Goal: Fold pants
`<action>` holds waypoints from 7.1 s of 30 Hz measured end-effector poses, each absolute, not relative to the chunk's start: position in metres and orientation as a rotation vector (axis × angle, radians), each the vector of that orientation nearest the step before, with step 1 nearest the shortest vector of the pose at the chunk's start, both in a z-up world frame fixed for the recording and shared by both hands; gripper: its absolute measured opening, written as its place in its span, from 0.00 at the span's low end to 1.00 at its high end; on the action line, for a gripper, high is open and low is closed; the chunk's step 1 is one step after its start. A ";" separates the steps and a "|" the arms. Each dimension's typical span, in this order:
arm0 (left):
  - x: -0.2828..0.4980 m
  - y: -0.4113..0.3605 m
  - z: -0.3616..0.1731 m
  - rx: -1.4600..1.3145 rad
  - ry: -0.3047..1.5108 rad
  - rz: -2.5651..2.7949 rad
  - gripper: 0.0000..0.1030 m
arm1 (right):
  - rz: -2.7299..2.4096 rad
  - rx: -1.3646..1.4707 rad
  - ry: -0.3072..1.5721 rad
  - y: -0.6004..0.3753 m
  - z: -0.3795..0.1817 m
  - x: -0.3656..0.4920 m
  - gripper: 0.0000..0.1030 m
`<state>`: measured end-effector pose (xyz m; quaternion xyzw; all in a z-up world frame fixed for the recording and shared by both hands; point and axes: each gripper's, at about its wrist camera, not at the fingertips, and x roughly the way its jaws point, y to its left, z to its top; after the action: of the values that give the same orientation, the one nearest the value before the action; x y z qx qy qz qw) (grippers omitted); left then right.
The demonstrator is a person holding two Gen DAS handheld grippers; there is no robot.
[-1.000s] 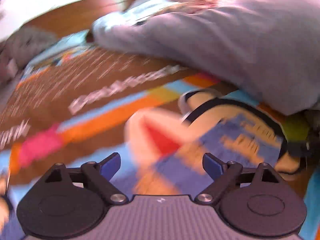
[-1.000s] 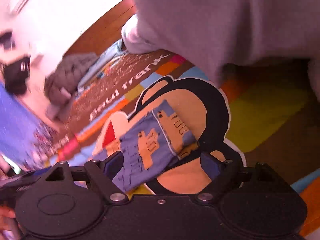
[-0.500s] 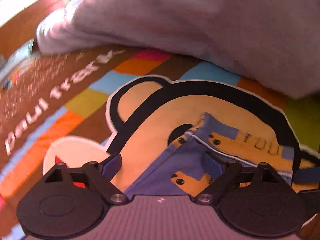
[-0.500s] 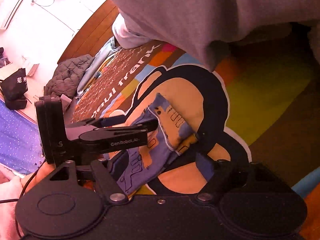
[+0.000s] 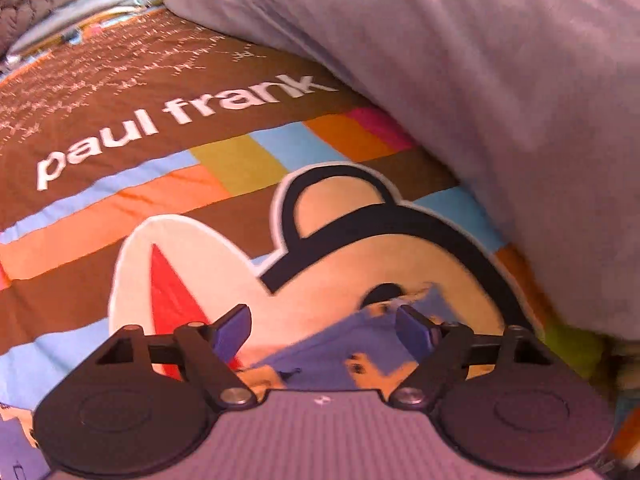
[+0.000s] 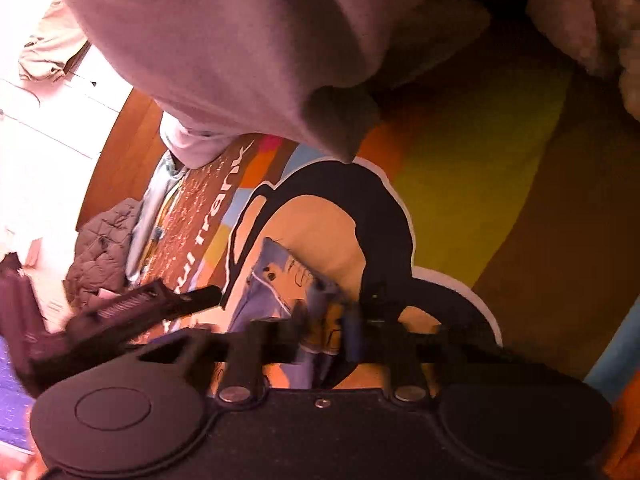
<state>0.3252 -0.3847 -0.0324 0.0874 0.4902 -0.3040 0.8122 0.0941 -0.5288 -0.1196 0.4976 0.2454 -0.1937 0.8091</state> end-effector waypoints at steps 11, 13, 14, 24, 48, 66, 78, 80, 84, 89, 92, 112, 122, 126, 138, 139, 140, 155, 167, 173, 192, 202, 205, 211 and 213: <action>0.322 -0.449 0.001 0.324 1.272 -0.694 0.82 | -0.417 0.154 0.562 -0.409 -0.071 0.142 0.15; 0.320 -0.463 -0.009 0.411 1.300 -0.657 0.82 | -0.402 0.088 0.564 -0.399 -0.072 0.145 0.15; 0.318 -0.470 -0.016 0.458 1.317 -0.641 0.82 | -0.395 0.059 0.565 -0.395 -0.072 0.146 0.15; 0.304 -0.490 -0.045 0.689 1.363 -0.573 0.12 | -0.336 -0.115 0.554 -0.364 -0.070 0.142 0.15; 0.289 -0.340 0.050 0.172 1.167 -0.587 0.11 | -0.139 -0.301 0.339 -0.327 -0.042 0.107 0.15; 0.295 -0.121 -0.040 -0.114 1.153 -0.579 0.14 | 0.249 -0.463 0.551 -0.181 -0.063 0.130 0.14; 0.280 -0.058 -0.104 -0.465 0.999 -0.699 0.22 | 0.286 -0.732 0.658 -0.140 -0.100 0.124 0.17; 0.279 -0.052 -0.108 -0.497 0.982 -0.715 0.21 | 0.278 -0.772 0.647 -0.136 -0.102 0.120 0.17; 0.275 -0.043 -0.111 -0.530 0.969 -0.706 0.20 | 0.273 -0.805 0.634 -0.138 -0.103 0.119 0.17; 0.265 -0.046 -0.106 -0.529 0.946 -0.655 0.15 | 0.285 -0.767 0.633 -0.143 -0.100 0.122 0.17; 0.262 -0.042 -0.099 -0.516 0.946 -0.645 0.12 | 0.296 -0.742 0.644 -0.146 -0.097 0.124 0.16; 0.278 0.053 -0.059 -0.417 1.125 -0.529 0.45 | 0.395 -0.547 0.719 -0.068 -0.073 0.132 0.70; 0.242 -0.003 -0.040 -0.299 0.837 -0.300 0.70 | -0.173 -0.014 0.764 -0.247 -0.056 0.162 0.79; 0.241 -0.018 -0.071 -0.193 0.853 -0.254 0.67 | -0.050 -0.015 0.664 -0.245 -0.051 0.197 0.79; 0.227 -0.030 -0.080 -0.072 0.742 -0.249 0.69 | -0.266 0.130 0.773 -0.329 -0.092 0.243 0.81; 0.224 -0.029 -0.078 -0.075 0.737 -0.248 0.69 | -0.293 0.122 0.770 -0.329 -0.086 0.236 0.81; 0.222 -0.027 -0.075 -0.085 0.733 -0.243 0.69 | -0.255 0.117 0.758 -0.327 -0.077 0.223 0.81; 0.169 0.062 -0.039 -0.328 0.730 -0.095 0.88 | -0.133 -0.019 0.889 -0.282 -0.052 0.158 0.98; 0.137 0.173 -0.052 -0.654 0.640 0.074 0.77 | 0.070 0.100 0.673 -0.134 -0.056 0.205 0.99; 0.160 0.182 -0.050 -0.665 0.571 0.006 0.60 | 0.029 -0.023 0.675 -0.093 -0.083 0.218 0.99; 0.187 0.200 -0.073 -0.812 0.626 0.055 0.53 | -0.019 0.074 0.707 -0.110 -0.097 0.225 0.99; 0.187 0.189 -0.074 -0.749 0.662 0.077 0.48 | 0.000 0.079 0.700 -0.110 -0.096 0.225 0.99; 0.192 0.187 -0.077 -0.727 0.678 0.113 0.21 | 0.000 0.080 0.699 -0.110 -0.096 0.224 0.99; 0.188 0.177 -0.065 -0.680 0.608 0.103 0.16 | -0.009 0.043 0.729 -0.105 -0.099 0.227 0.99; 0.183 0.165 -0.057 -0.617 0.561 0.098 0.16 | -0.012 0.029 0.740 -0.103 -0.100 0.229 0.99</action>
<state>0.1828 0.1654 -0.0575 -0.2994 0.2724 0.0477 0.9132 0.2289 -0.1028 -0.1001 0.0141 0.3614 -0.0060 0.9323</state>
